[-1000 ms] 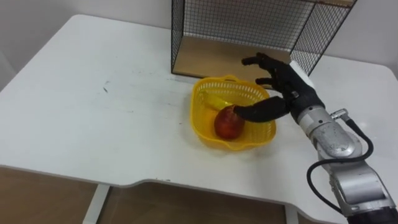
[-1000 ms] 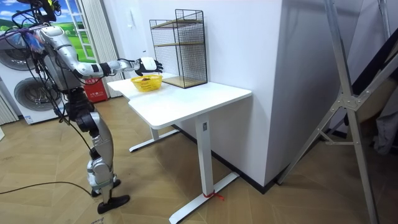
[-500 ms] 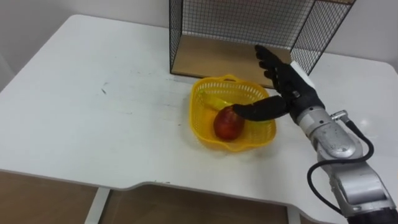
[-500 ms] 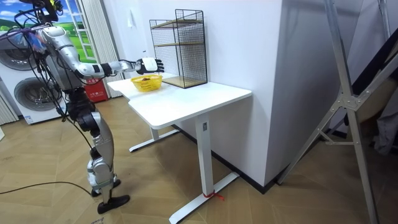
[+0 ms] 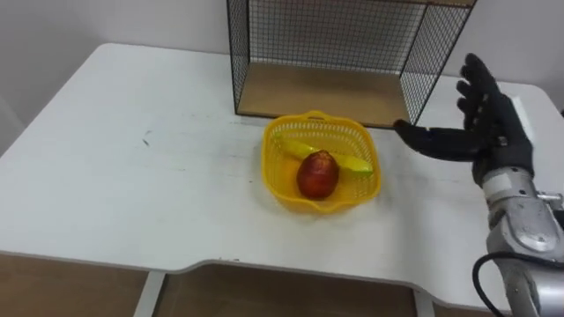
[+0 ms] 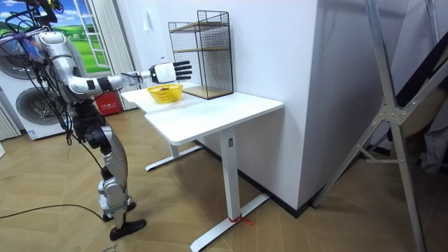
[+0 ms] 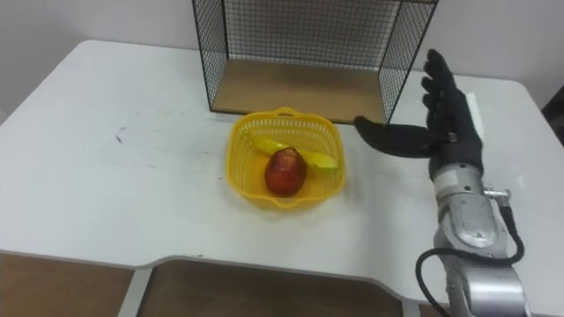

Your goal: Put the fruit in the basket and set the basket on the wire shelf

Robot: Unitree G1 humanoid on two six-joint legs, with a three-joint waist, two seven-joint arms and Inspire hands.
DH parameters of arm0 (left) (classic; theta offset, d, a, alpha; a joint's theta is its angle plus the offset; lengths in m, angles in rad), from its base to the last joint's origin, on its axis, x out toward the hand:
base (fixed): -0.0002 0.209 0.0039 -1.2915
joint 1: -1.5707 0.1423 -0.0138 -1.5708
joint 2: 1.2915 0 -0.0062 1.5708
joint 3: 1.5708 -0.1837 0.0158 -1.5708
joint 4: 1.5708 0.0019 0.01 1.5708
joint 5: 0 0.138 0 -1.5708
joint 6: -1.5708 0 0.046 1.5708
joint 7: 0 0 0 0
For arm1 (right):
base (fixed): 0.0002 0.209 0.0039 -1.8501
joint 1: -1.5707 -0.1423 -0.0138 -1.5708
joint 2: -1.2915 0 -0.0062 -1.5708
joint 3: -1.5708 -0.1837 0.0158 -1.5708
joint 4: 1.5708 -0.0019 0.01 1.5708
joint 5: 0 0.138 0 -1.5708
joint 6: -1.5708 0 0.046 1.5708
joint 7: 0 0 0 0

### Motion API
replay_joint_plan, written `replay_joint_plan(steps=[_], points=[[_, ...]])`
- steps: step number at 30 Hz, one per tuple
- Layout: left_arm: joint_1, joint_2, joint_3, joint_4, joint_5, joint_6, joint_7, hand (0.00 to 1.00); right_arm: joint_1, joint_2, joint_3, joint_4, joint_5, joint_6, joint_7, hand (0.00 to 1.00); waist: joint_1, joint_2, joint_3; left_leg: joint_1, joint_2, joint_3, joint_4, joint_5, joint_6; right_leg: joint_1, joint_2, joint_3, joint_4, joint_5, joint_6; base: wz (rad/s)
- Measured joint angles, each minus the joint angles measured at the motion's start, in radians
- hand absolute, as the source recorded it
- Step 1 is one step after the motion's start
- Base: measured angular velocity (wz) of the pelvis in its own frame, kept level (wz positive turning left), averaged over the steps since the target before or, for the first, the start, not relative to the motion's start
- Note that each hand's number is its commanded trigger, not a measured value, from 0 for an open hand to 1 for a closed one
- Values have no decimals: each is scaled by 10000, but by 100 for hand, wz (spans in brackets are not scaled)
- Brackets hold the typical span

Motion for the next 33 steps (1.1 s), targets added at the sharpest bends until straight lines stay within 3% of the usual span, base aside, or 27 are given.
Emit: replay_joint_plan(steps=[2,4,7,8,11,17,22,28,33], points=[[18,-12,774,-796,-548,-178,796,0,554,13,-349,-1,190,-67,-424,0,-13,158,-15,3,-4,-7,-4,1,0,5,-2,11,-2,0,0,0],[98,-7,1334,-1991,-606,-222,1547,0,912,26,-577,-6,177,-74,-838,0,-29,182,-43,6,-9,-34,-15,3,0,3,-6,3,-5,0,0,0],[-4,-7,2142,-4005,-335,-758,2972,0,1504,140,-1087,-140,-22,-84,-1389,0,90,223,-47,-4,-15,-31,-52,6,3,-33,-10,23,2,-4,6,-2],[-102,-5,2370,-4763,-294,-958,3642,0,1751,215,-1268,-240,-9,-122,-1624,0,152,318,-104,3,-16,-19,-85,7,5,-53,-9,42,-1,-6,8,-5],[-335,0,2512,-6461,78,-1304,5194,0,2236,298,-1326,-278,-253,-295,-2097,0,175,264,-78,36,-38,-3,-186,18,18,-98,28,127,-4,-15,25,-6],[-501,-5,2695,-9548,1107,-1560,6758,0,2397,473,-1391,-398,-247,-362,-2425,0,404,205,-86,69,-50,39,-234,18,25,-185,62,255,3,-18,31,-6],[-504,-3,2689,-11267,2114,-1734,7276,0,2354,489,-1411,-616,-235,-562,-2613,0,414,227,-48,16,-63,-54,-221,15,29,-181,54,172,-5,-19,37,6],[-617,-3,2469,-12954,2901,-2166,7443,0,2304,494,-1692,-955,210,-934,-2580,0,364,384,80,-18,-64,-114,-179,14,28,-175,56,151,-7,-23,43,4],[-720,-6,1966,-13345,3503,-2576,7008,0,2206,669,-1558,-967,661,-1306,-1908,0,212,402,70,-16,-66,-38,-161,14,23,-161,72,163,-11,-24,44,-1]])
